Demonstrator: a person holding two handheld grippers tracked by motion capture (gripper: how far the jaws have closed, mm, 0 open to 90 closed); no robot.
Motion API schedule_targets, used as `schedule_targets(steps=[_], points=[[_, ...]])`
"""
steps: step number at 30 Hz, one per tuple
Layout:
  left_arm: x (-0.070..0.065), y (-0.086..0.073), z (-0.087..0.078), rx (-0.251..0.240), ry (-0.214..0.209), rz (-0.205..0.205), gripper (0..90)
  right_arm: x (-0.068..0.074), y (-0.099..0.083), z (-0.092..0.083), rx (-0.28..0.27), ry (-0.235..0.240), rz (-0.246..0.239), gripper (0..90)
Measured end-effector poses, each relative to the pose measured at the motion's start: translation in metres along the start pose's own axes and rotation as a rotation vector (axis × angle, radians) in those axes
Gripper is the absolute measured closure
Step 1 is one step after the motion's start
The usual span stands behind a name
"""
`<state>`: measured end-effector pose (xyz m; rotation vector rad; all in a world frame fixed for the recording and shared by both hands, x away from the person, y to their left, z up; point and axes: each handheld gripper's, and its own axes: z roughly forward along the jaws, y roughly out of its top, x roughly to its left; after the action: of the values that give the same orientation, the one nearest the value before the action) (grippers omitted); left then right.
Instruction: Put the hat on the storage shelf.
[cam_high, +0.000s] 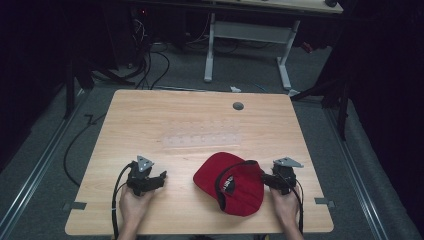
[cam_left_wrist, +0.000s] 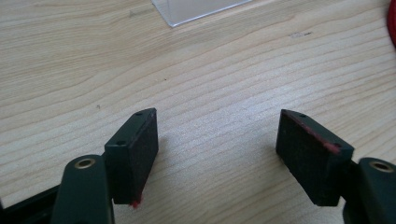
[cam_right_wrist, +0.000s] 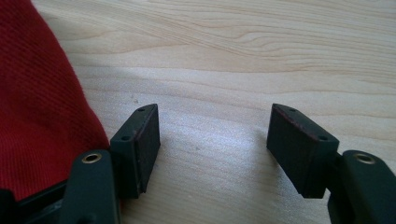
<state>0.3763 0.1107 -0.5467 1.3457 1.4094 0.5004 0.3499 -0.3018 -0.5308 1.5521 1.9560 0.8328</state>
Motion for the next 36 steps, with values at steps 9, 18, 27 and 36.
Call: schedule_targets(steps=[9,18,27,36], points=[[-0.0002,-0.0003,-0.0001,0.000,-0.002,0.001,29.0,0.0000,0.0000,0.0001,0.000,-0.002,-0.001,34.9],[-0.0002,-0.0004,-0.0003,0.003,-0.004,0.003,28.8,0.0005,0.0001,0.0001,0.001,-0.005,-0.004,34.9],[-0.0003,-0.0004,-0.0002,0.003,-0.004,0.003,28.4,-0.0001,0.0003,0.0002,0.003,-0.001,-0.011,34.7],[-0.0003,-0.0004,-0.0003,0.005,-0.005,0.004,28.2,-0.0015,0.0005,0.0000,0.002,0.015,-0.008,36.0]])
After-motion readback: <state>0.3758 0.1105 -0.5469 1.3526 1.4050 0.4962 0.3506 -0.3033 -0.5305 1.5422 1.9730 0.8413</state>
